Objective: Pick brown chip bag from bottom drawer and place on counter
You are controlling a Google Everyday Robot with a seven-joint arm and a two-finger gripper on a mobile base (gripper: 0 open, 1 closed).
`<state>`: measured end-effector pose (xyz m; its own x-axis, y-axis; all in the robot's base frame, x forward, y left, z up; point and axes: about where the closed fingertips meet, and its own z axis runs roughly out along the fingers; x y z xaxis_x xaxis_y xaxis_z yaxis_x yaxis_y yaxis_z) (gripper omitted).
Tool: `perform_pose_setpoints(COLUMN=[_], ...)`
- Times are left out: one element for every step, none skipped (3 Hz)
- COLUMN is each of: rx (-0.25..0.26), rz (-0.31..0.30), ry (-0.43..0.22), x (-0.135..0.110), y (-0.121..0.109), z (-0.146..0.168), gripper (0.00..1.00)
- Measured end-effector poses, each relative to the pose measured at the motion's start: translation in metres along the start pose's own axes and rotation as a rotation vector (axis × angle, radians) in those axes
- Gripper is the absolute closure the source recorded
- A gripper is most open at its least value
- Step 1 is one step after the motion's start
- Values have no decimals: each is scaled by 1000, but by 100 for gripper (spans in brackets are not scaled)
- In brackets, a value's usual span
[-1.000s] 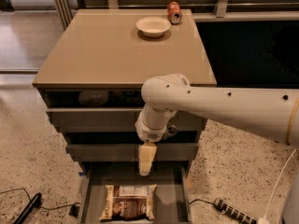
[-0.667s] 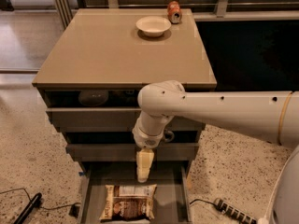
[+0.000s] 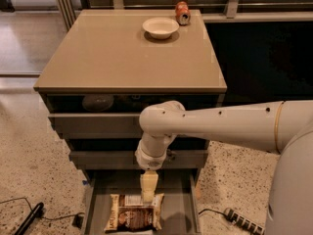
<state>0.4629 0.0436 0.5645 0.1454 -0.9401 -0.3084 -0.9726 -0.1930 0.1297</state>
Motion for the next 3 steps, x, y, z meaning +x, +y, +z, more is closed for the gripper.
perform_pose_setpoints(rx=[34,166,252], rz=[0,-12,-25], ry=[-4,13,-17], x=[0,1,-7], y=[1,10,4], z=[-1,-11,-10], gripper=[0,0,0])
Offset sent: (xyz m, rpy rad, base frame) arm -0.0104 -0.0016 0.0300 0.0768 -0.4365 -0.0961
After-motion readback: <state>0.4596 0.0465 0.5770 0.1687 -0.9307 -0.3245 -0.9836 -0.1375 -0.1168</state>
